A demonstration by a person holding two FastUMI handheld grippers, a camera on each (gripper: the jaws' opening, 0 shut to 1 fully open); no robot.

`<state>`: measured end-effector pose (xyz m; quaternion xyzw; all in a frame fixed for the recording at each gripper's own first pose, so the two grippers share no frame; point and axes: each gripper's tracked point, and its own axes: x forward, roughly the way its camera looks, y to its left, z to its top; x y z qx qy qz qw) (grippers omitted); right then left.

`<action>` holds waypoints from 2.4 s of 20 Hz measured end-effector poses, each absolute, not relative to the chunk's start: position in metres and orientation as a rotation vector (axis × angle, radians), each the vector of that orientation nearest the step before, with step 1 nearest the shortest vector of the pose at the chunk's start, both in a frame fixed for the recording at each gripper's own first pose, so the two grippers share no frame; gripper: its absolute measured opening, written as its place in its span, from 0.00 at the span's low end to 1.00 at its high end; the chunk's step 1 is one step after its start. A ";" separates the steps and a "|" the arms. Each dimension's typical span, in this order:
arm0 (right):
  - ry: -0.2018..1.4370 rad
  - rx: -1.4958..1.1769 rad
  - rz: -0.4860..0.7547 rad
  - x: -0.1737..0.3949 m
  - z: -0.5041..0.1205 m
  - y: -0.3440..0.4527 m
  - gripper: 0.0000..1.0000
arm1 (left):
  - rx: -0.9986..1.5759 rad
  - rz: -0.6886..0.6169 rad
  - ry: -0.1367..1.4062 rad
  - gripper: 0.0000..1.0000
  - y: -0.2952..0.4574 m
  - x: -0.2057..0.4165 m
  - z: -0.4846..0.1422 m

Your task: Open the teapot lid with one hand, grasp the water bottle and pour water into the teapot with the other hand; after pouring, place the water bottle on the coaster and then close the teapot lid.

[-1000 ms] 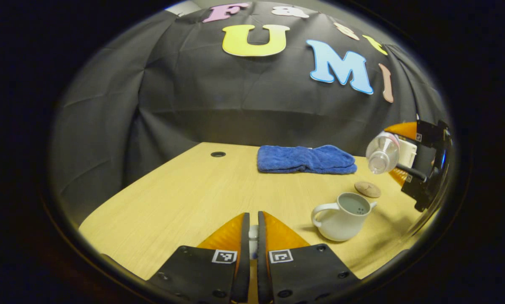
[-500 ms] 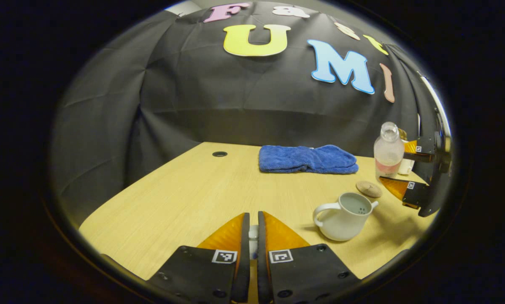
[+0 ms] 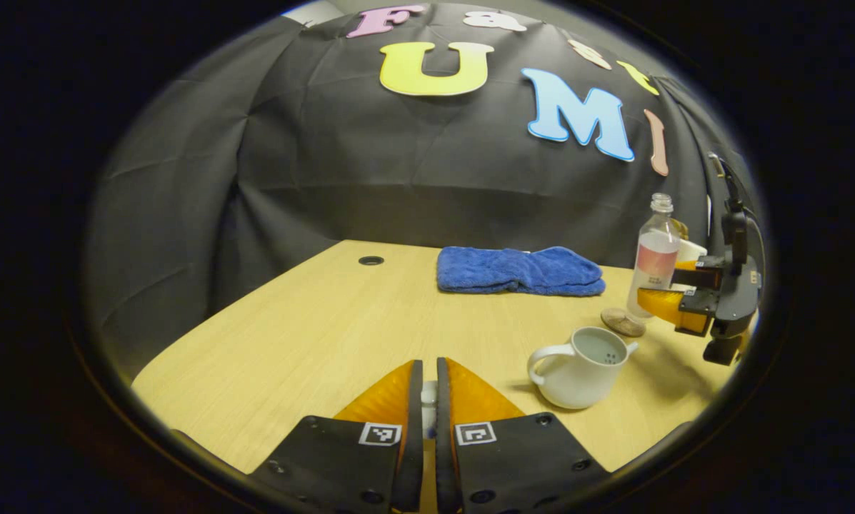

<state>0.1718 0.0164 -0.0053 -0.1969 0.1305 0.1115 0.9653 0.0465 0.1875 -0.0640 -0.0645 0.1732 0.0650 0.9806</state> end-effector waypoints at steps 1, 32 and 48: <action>0.257 -0.370 0.221 0.175 -0.007 0.017 0.75 | -0.131 0.130 0.347 0.14 0.188 0.047 -0.063; 0.246 -0.042 0.096 0.153 -0.017 -0.013 0.82 | -0.135 0.078 0.320 0.14 0.184 0.049 -0.059; 0.059 -0.179 0.126 0.062 0.020 0.017 0.85 | -0.109 -0.087 0.258 0.12 0.099 0.074 -0.017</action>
